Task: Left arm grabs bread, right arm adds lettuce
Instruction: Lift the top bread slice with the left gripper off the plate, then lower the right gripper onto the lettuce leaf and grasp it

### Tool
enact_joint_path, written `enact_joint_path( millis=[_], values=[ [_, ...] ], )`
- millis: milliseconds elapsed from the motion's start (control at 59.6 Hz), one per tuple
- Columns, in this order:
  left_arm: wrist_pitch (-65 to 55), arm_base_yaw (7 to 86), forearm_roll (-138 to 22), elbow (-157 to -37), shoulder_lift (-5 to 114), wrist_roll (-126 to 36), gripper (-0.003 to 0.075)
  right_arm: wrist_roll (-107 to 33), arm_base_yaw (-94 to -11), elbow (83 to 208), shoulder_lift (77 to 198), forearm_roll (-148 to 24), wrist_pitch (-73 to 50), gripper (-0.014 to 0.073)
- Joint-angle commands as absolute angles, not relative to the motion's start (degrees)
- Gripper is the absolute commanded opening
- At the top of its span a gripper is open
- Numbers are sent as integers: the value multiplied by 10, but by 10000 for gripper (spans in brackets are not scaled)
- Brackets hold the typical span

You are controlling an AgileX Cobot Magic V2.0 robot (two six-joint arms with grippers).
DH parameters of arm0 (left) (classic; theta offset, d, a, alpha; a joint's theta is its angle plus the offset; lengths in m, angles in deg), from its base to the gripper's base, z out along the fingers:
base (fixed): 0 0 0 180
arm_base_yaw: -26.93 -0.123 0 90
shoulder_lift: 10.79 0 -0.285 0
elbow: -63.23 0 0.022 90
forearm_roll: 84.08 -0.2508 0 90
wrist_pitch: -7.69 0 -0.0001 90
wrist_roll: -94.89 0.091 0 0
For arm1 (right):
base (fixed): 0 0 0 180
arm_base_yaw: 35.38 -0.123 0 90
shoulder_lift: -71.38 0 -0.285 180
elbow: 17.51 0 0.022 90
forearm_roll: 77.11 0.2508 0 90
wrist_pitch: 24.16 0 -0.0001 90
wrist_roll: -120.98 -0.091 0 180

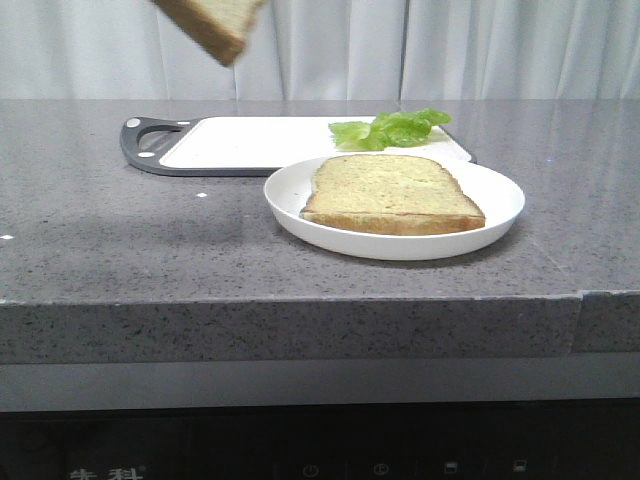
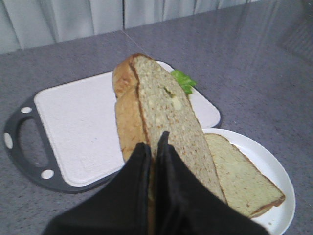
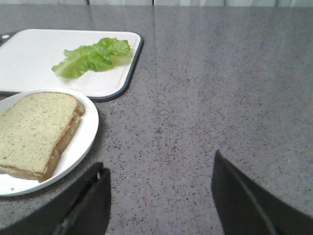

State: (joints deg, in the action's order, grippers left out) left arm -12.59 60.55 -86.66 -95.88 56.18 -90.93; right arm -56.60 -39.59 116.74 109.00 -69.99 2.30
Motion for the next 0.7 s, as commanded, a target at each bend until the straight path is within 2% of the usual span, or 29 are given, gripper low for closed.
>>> enact_joint_path(
  millis=[0, 302, 503, 688],
  values=[
    [-51, 590, -872, -935, 507, -913, -21, -544, -407, 1216, 1155, -704, -31, 464],
    [-34, 514, -872, -841, 396, -913, -21, -503, -458, 1343, 1401, -705, -93, 464],
    [-36, 480, -871, -830, 376, -913, -21, -459, -489, 1499, 1574, -705, -85, 464],
    [-37, 478, -871, -830, 376, -913, -21, -454, -499, 1659, 1717, -705, -27, 464]
  ],
)
